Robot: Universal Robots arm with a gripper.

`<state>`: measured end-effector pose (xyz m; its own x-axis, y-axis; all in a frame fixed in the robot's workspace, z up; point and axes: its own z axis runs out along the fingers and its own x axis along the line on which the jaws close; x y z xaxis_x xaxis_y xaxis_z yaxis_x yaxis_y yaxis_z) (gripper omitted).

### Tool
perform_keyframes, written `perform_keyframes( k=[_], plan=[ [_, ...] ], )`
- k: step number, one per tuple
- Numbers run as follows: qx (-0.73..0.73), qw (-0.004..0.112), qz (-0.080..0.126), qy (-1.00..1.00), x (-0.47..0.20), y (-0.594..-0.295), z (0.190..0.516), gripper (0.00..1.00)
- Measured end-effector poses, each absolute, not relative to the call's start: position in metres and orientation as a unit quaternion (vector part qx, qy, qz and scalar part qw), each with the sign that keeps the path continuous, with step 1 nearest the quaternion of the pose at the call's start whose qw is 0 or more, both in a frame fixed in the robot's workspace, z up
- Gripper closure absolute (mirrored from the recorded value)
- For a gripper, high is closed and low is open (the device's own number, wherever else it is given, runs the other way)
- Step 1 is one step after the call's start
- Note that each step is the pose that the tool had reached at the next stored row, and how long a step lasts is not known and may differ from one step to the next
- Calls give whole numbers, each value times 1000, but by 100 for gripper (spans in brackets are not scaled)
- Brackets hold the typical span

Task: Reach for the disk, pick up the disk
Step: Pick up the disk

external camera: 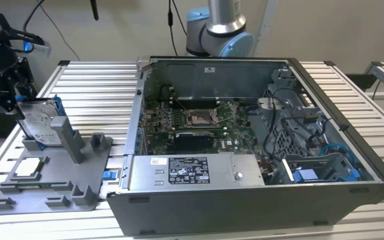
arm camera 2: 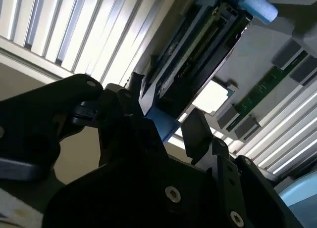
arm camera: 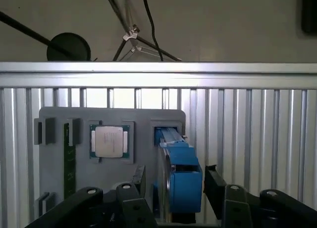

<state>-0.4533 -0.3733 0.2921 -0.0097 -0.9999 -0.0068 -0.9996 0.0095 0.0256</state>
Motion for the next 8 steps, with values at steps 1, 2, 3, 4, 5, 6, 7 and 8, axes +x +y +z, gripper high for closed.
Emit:
perform_keyframes(
  k=[1,2,3,4,5,6,7,8],
  plan=[
    [705,7,-12,-709,-453,-373,290,0],
    [706,7,-12,-709,-453,-373,288,0],
    [706,7,-12,-708,-453,-374,287,0],
    [707,6,-12,-707,-453,-374,285,0],
    [708,6,-12,-706,-453,-374,284,0],
    [709,6,-12,-705,-453,-374,284,0],
    [710,7,-12,-704,-453,-374,283,0],
    [711,7,-12,-704,-453,-374,283,0]
  ],
)
